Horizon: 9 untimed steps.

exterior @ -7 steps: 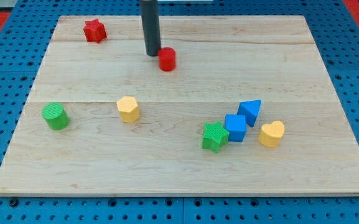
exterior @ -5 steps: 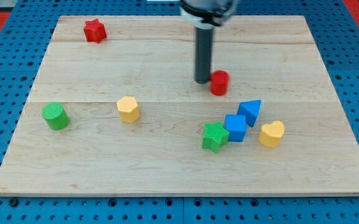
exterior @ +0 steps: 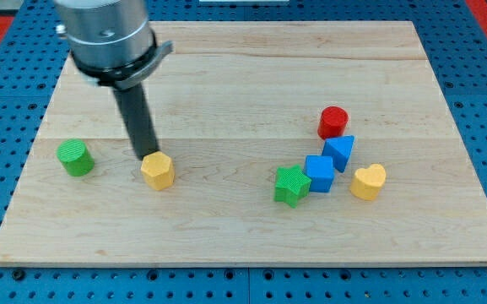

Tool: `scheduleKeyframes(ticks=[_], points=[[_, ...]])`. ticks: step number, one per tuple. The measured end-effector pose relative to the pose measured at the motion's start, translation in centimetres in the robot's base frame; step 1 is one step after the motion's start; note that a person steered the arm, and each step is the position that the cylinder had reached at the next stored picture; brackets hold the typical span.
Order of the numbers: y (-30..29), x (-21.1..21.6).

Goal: Push the yellow hexagon towards the green star

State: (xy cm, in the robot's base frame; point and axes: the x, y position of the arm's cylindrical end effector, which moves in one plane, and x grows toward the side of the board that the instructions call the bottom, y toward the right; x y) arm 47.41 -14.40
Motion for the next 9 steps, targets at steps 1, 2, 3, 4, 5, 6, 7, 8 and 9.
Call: scheduleKeyframes(ticks=[1,2,3,4,5,6,7,8,9], points=[[-4.4,1.5],[-2.8,4.7],[1.4,3.6],[-1.1,2.6],[0.9,1.9],[3.8,-0.8],[13.1,-1.1],[17.1,-1.1],[16.3,-1.3]])
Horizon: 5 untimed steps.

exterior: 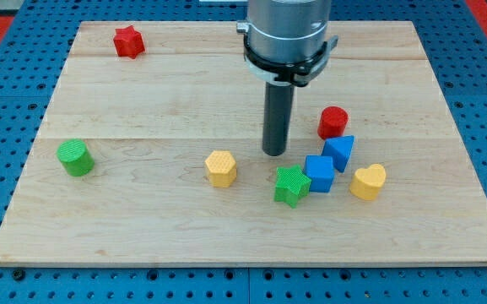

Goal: Push the yellow hexagon towards the green star

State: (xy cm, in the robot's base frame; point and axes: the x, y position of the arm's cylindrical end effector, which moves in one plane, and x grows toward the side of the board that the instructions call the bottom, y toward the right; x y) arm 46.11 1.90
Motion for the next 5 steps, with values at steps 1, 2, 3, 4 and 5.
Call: scheduleKeyframes(ticks=[1,2,3,4,5], points=[[-7.5,-1.0],[-11.2,1.2],[-9.6,4.2],[-2.5,5.5],[1.3,6.4]])
